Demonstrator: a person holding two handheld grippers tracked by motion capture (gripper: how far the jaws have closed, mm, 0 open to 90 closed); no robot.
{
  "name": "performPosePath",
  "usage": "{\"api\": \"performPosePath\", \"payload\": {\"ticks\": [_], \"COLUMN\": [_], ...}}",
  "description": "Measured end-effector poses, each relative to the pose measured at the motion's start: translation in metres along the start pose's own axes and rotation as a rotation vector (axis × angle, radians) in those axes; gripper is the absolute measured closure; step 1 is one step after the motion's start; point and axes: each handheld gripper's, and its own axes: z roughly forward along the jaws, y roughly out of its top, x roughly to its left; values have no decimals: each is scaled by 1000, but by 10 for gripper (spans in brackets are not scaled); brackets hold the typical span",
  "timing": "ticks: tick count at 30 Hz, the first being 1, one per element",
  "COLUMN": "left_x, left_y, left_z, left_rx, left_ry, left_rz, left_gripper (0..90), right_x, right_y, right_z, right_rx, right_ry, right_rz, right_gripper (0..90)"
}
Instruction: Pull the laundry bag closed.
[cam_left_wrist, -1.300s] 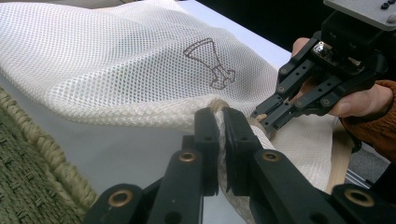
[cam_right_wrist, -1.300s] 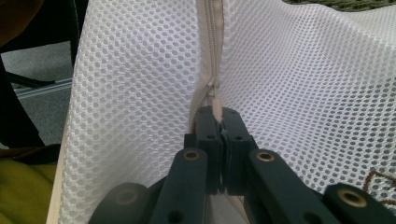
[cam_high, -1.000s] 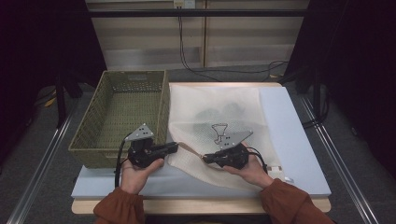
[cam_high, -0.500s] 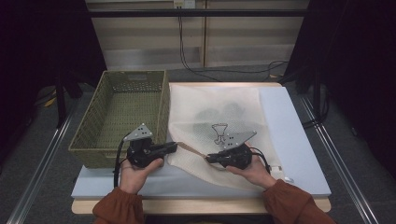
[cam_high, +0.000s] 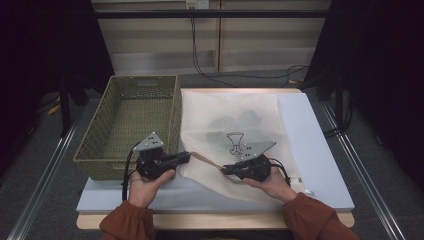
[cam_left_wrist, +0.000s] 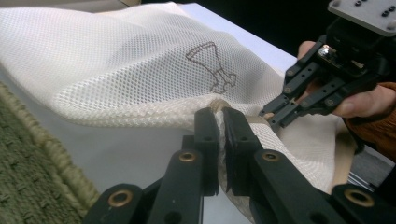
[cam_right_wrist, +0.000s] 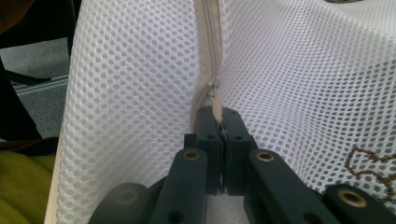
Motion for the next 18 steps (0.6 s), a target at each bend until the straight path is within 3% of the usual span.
{"api": "performPosePath", "payload": {"ticks": [18], "left_x": [3], "left_y": [0], "left_z": [-2], "left_rx": [-1], "left_ry": [-5], "left_rz": [-4], "left_gripper": [853], "right_x": [0], "right_y": [-5], "right_z": [-4], "right_rx": [10], "right_ry": [-8], "right_rz": [4], "right_gripper": [885]}}
